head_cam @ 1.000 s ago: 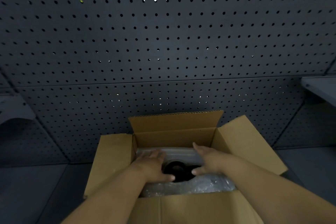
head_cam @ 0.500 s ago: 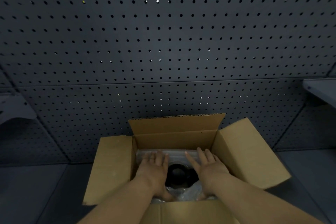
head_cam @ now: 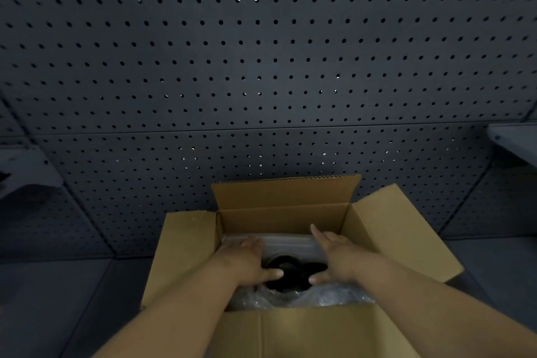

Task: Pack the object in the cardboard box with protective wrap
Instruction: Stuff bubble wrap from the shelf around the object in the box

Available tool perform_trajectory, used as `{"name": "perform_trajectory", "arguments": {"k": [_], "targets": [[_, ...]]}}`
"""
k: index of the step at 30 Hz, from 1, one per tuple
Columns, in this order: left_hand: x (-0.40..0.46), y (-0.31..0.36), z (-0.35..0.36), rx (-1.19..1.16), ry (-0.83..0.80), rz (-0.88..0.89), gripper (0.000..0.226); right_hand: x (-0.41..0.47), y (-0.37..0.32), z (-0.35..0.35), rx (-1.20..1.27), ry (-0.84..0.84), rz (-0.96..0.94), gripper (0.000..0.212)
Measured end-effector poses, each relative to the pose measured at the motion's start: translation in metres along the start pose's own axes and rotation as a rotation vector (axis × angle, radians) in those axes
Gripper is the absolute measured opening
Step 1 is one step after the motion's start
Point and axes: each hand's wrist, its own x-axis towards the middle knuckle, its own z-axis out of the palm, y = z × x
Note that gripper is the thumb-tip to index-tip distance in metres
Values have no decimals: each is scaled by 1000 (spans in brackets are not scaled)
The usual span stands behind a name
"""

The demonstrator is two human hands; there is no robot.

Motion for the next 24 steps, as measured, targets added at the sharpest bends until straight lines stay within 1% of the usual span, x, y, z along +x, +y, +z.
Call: {"name": "perform_trajectory", "arguments": {"k": [2,4,6,8,16,18,21,24], "targets": [[1,-1,-1,62,-40,5,105,0,-1,5,-47,-11,2,122],[-1,0,1,114,-91,16,115,1,1,7,-83,-48,10,129],[-1,0,4,132,-113,24,123,1,2,10,-138,-74,9,131],[0,0,9,167,-99,23,126,1,2,12,-201,-80,17,130],[1,14,18,361,-13,-12,121,1,-9,19,-409,-92,70,127],[1,18,21,399,8,-36,121,0,-12,22,-459,-92,94,123],[0,23,26,447,32,-70,117,0,-17,29,-532,-45,117,116],[-1,24,25,463,39,-71,114,0,-16,31,-516,-45,100,114]]}}
